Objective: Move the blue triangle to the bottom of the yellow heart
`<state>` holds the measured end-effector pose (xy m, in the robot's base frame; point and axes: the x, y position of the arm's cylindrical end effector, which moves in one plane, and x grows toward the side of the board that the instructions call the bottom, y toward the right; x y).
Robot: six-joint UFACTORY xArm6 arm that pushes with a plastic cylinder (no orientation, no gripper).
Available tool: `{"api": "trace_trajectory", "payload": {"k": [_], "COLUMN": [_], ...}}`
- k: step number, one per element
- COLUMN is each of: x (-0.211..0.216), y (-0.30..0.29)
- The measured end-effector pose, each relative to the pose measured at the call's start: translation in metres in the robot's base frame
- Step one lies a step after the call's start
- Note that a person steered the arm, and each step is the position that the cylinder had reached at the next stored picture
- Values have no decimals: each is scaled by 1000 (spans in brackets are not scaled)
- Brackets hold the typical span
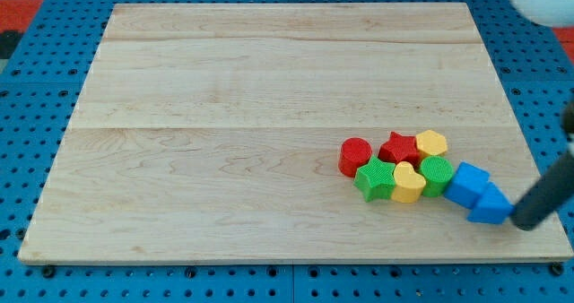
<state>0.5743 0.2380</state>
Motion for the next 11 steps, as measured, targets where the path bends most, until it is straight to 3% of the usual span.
{"api": "trace_trajectory", "payload": {"k": [2,3,4,5,7,10,11], "x": [-16,-15,8,43,27,24,-1], "y": [-57,43,40,11,-43,-87,-79]}}
